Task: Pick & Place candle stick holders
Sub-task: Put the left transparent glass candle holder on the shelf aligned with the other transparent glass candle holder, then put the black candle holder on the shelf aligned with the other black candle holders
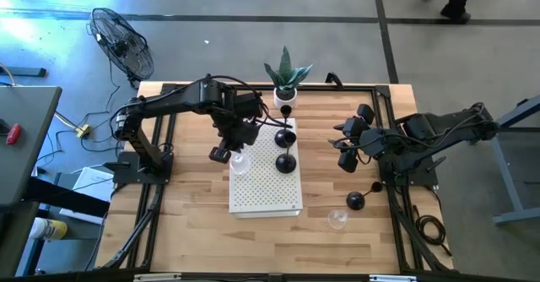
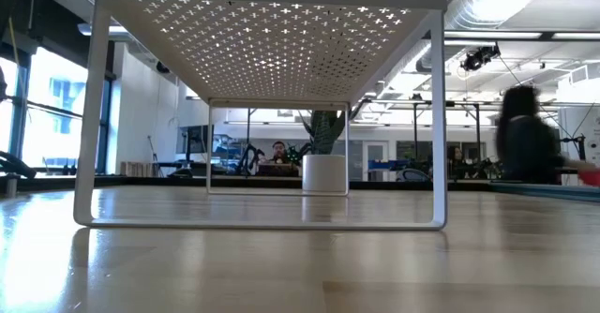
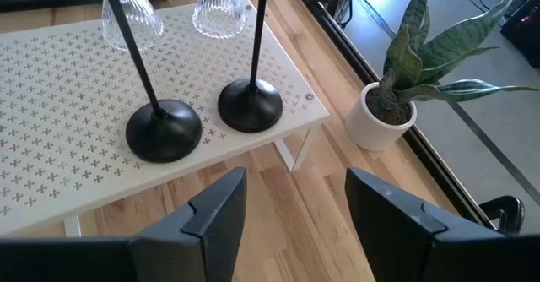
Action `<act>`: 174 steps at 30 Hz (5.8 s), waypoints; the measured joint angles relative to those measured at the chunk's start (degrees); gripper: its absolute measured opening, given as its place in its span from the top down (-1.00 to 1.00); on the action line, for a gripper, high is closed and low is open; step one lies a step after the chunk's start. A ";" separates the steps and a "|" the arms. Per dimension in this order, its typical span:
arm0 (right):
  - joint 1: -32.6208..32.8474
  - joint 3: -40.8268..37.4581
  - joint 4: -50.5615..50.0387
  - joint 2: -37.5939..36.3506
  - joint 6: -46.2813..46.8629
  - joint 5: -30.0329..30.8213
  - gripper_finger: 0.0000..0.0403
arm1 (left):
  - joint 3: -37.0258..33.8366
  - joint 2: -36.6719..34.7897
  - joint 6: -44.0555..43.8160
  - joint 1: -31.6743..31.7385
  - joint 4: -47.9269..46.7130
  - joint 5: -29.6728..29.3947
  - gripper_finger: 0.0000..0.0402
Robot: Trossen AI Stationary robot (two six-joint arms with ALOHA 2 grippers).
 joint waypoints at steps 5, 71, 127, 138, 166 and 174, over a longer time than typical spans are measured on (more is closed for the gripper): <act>0.00 0.00 0.00 0.00 0.00 0.14 0.03 | 0.00 -0.29 0.17 0.00 0.38 -0.06 0.67; -0.02 0.07 -20.66 -11.58 41.86 -28.06 0.03 | 21.75 -1.94 -20.33 -6.38 -2.54 2.29 0.67; 10.24 0.06 -28.69 -9.53 68.26 -44.90 0.03 | 21.70 -1.92 -16.67 -6.38 -2.54 -2.94 0.67; 13.93 0.04 -28.67 -5.06 69.00 -43.45 0.03 | 21.70 -1.90 -15.28 -6.39 -2.54 -5.41 0.67; 13.92 0.07 -33.34 1.72 63.61 -37.24 0.27 | 21.70 -1.90 -16.89 -6.40 -2.54 -4.87 0.67; 13.92 0.17 -30.99 2.64 60.80 -37.40 0.82 | 21.70 -1.90 -16.94 -6.38 -2.54 -4.87 0.67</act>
